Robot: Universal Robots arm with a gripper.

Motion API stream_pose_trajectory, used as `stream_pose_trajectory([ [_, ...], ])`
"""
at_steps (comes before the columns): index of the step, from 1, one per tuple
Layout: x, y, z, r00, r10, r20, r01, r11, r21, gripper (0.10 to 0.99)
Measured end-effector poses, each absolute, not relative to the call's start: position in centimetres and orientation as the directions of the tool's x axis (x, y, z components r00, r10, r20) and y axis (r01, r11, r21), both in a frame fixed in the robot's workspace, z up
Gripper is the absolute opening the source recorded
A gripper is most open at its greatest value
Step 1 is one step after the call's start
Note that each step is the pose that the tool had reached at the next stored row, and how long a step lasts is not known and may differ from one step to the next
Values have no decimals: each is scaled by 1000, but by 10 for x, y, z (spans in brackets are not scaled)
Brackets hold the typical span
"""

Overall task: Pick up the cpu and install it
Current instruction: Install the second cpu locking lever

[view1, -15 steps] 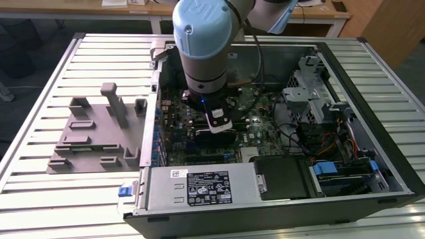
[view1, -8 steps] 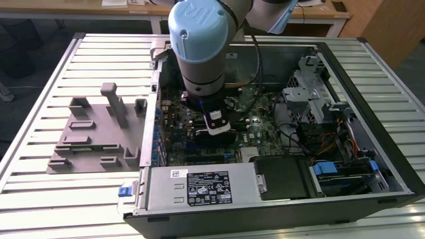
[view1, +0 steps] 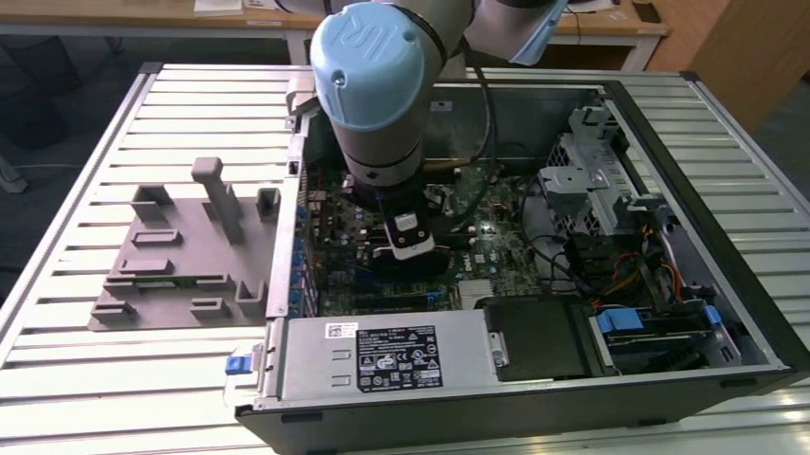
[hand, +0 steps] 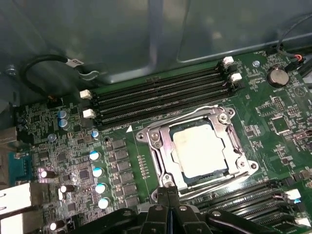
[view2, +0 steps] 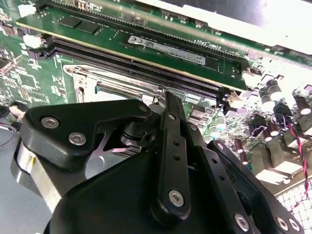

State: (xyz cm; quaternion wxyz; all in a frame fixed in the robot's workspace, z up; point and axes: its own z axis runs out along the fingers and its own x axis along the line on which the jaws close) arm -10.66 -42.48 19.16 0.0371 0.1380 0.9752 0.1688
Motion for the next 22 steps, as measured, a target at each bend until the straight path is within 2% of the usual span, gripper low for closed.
stream_pose_trajectory([
  [22,-111,-425,191,-958,282,-47,247,899,363,106],
])
